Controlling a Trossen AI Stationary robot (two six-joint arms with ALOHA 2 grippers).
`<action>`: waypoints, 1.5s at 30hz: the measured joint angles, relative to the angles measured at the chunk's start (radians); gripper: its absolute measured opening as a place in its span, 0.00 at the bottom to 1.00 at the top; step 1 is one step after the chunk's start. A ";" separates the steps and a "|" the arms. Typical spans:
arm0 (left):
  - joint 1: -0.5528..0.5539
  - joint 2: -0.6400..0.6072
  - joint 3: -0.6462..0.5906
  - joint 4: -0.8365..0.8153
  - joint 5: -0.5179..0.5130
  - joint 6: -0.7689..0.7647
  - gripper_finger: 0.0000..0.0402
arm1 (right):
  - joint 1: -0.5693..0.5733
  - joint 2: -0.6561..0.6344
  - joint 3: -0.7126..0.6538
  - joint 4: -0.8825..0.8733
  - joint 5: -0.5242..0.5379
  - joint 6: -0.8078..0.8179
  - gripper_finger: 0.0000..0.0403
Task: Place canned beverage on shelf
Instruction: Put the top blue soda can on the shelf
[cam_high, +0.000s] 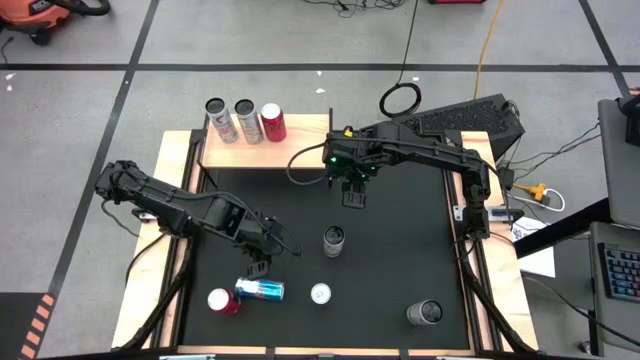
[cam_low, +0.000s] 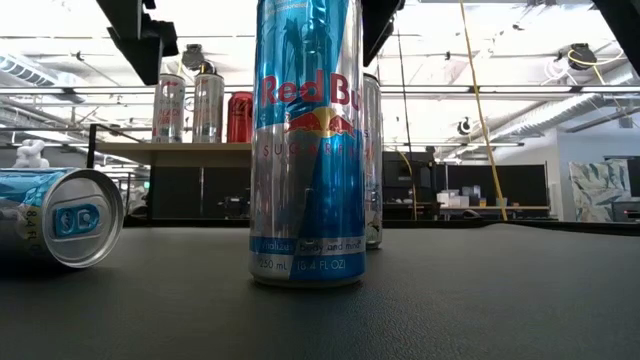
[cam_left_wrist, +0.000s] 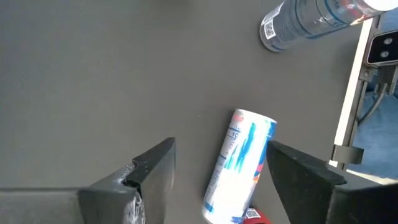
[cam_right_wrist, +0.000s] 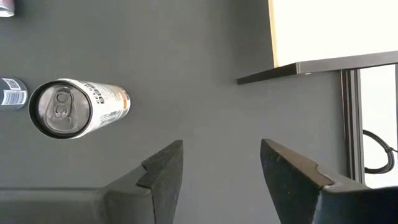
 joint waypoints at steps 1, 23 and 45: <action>0.000 0.000 0.000 0.000 -0.001 0.000 0.63 | 0.000 0.000 0.000 0.000 0.000 0.000 0.48; 0.000 0.000 0.000 0.037 -0.005 0.000 0.62 | 0.000 0.000 0.000 -0.003 0.000 -0.005 0.48; 0.000 0.000 0.000 0.081 0.062 0.030 0.65 | 0.000 0.000 0.000 -0.003 0.000 -0.005 0.48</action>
